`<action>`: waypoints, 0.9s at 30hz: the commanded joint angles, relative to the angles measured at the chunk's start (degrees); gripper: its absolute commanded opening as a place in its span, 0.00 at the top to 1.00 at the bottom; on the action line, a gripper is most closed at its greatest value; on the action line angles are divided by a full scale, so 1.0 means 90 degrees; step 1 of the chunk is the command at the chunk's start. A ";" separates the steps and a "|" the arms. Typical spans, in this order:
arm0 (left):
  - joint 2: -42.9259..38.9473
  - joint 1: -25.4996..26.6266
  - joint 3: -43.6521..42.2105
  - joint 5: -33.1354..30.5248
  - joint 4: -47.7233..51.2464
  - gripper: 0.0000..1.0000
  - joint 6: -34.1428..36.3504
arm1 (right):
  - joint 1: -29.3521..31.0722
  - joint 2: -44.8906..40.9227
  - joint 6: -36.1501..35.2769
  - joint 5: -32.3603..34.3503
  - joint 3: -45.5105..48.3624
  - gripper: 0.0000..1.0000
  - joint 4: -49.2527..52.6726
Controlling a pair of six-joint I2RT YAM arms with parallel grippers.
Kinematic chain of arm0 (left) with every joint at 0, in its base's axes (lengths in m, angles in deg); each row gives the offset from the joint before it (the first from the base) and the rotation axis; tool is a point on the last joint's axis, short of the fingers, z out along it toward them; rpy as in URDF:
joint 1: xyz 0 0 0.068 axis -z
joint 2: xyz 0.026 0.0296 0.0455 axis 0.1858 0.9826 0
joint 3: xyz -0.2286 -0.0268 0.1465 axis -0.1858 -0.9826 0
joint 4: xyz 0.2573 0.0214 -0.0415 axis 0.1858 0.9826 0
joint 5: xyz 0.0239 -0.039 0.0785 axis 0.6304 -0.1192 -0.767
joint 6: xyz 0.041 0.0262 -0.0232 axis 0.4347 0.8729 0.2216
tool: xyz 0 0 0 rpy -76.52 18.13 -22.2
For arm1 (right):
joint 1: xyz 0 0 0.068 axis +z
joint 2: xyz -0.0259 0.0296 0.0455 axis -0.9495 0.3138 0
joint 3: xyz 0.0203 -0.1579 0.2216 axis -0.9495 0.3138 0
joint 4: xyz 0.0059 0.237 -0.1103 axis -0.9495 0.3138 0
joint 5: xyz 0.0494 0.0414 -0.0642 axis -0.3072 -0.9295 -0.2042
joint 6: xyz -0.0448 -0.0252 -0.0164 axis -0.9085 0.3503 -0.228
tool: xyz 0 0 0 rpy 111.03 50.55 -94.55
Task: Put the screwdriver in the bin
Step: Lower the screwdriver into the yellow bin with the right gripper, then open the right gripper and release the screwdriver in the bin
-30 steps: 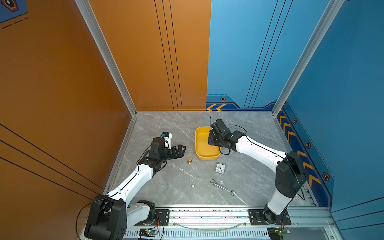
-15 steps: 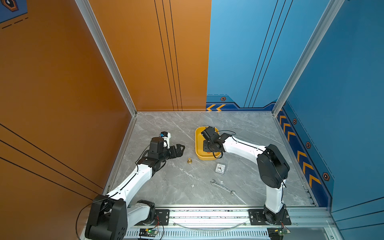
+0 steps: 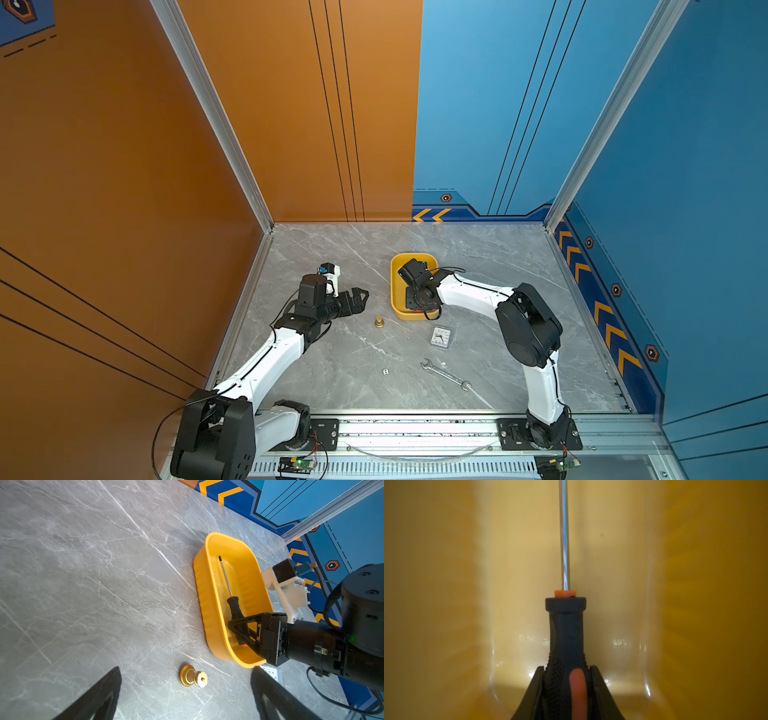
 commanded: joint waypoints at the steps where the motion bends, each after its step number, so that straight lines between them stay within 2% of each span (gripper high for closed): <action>1: 0.0062 -0.0060 -0.0036 0.0043 -0.0035 0.02 0.0152 | -0.0008 0.0046 0.0112 0.0130 -0.0217 0.91 0.0172; 2: 0.0062 -0.0063 -0.0038 0.0042 -0.0036 0.02 0.0158 | -0.0008 0.0054 0.0105 0.0125 -0.0212 0.84 0.0171; 5: 0.0072 -0.0060 -0.0048 0.0040 -0.0041 0.02 0.0151 | -0.0010 0.0052 0.0090 0.0101 -0.0211 0.74 0.0171; 15: 0.0064 -0.0063 -0.0085 -0.0054 -0.0082 0.02 0.0103 | -0.0008 -0.0097 -0.0036 0.0018 -0.0251 0.49 0.0170; 22: -0.0163 -0.0065 -0.0063 -0.0140 0.0062 0.02 0.0157 | -0.0004 -0.0614 -0.0338 0.0056 -0.0299 0.41 0.0410; 27: -0.0394 -0.0092 0.0046 -0.0278 0.0331 0.02 0.0341 | -0.0046 -0.1269 -0.1232 0.0033 -0.0418 0.38 0.0869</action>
